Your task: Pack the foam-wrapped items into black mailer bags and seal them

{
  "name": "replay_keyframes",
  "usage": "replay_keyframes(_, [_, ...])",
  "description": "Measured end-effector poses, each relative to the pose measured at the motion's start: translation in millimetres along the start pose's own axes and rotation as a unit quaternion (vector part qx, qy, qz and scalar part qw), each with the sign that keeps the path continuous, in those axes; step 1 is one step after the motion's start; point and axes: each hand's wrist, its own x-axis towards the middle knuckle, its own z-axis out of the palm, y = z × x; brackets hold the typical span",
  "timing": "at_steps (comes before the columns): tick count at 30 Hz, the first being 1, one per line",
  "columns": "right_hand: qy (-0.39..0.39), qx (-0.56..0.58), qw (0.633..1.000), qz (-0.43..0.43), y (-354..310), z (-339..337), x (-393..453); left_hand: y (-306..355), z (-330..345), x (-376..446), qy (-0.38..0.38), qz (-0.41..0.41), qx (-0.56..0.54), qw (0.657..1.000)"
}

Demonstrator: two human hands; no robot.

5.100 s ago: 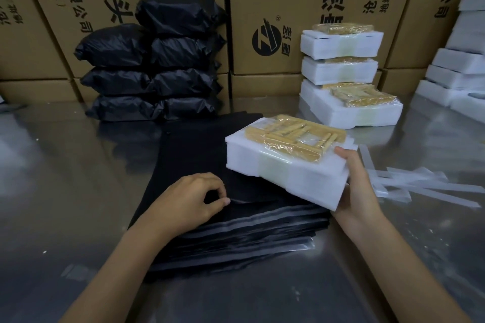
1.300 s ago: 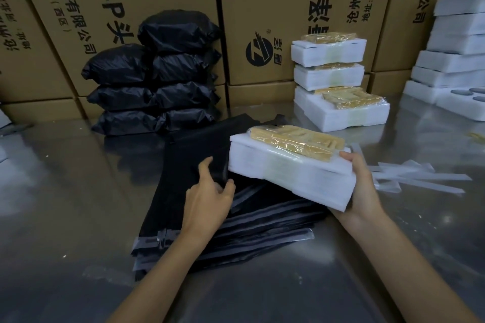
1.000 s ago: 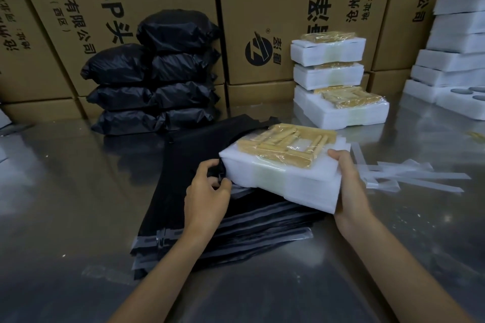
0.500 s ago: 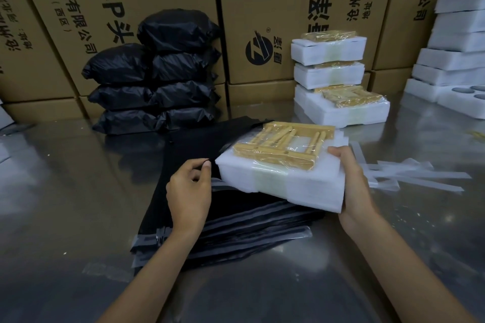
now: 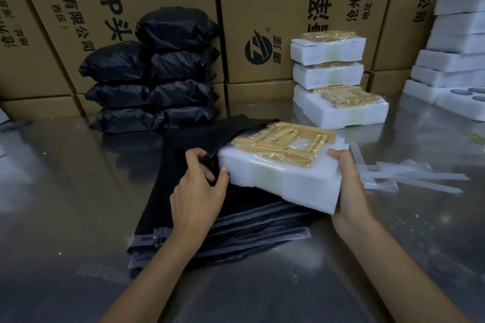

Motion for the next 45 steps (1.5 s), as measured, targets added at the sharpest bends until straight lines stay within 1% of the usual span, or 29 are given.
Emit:
replay_keyframes(3, [0.006,-0.005,1.000,-0.004,-1,-1,0,-1,-2,1,-0.026,-0.044,-0.008,0.999])
replay_keyframes(9, [-0.001,0.016,1.000,-0.003,1,0,-1,-1,-3,7,-0.093,-0.105,-0.051,0.989])
replay_keyframes(12, [0.001,0.024,1.000,-0.002,1,1,-1,-4,-1,11,-0.144,-0.151,-0.101,0.973])
replay_keyframes(15, [0.008,0.030,1.000,0.004,2,2,-2,-2,2,10,-0.197,-0.187,-0.177,0.946])
replay_keyframes(16, [0.009,0.031,0.999,0.007,2,3,-2,0,4,8,-0.212,-0.187,-0.198,0.939])
replay_keyframes(18, [0.014,0.029,0.999,0.012,2,4,-3,2,6,6,-0.224,-0.173,-0.214,0.935])
replay_keyframes(21, [0.010,0.008,1.000,0.015,3,6,-2,2,5,8,-0.199,-0.179,-0.215,0.939])
replay_keyframes(23, [0.010,-0.011,1.000,0.014,4,8,-2,0,2,9,-0.163,-0.175,-0.176,0.955])
replay_keyframes(26, [0.015,-0.040,0.999,-0.001,5,9,0,-3,-1,8,-0.121,-0.116,-0.069,0.983])
replay_keyframes(30, [0.041,-0.042,0.998,-0.008,3,7,3,-8,-4,8,-0.070,-0.052,0.007,0.996])
replay_keyframes(33, [0.058,-0.046,0.997,-0.015,4,10,1,-8,-7,9,-0.012,0.048,0.017,0.999])
replay_keyframes(34, [0.056,-0.046,0.997,-0.011,5,12,-1,-5,-7,7,-0.013,0.088,0.011,0.996])
replay_keyframes(36, [0.035,-0.036,0.999,0.000,9,15,-4,2,-4,1,-0.039,0.160,0.014,0.986])
replay_keyframes(38, [0.013,-0.025,0.999,0.016,12,16,-6,8,-1,-6,-0.052,0.194,0.022,0.979])
replay_keyframes(39, [0.002,-0.019,1.000,0.024,13,16,-7,10,0,-8,-0.044,0.186,0.020,0.981])
replay_keyframes(40, [-0.009,-0.010,0.999,0.030,14,17,-8,11,0,-9,-0.031,0.159,0.013,0.987])
replay_keyframes(42, [-0.030,0.023,0.999,0.028,16,17,-8,13,0,-7,-0.002,0.078,0.012,0.997])
replay_keyframes(43, [-0.041,0.042,0.998,0.026,17,16,-8,12,1,-6,-0.001,0.041,0.033,0.999])
replay_keyframes(45, [-0.055,0.072,0.995,0.030,16,16,-8,7,3,-6,-0.037,-0.009,0.089,0.995])
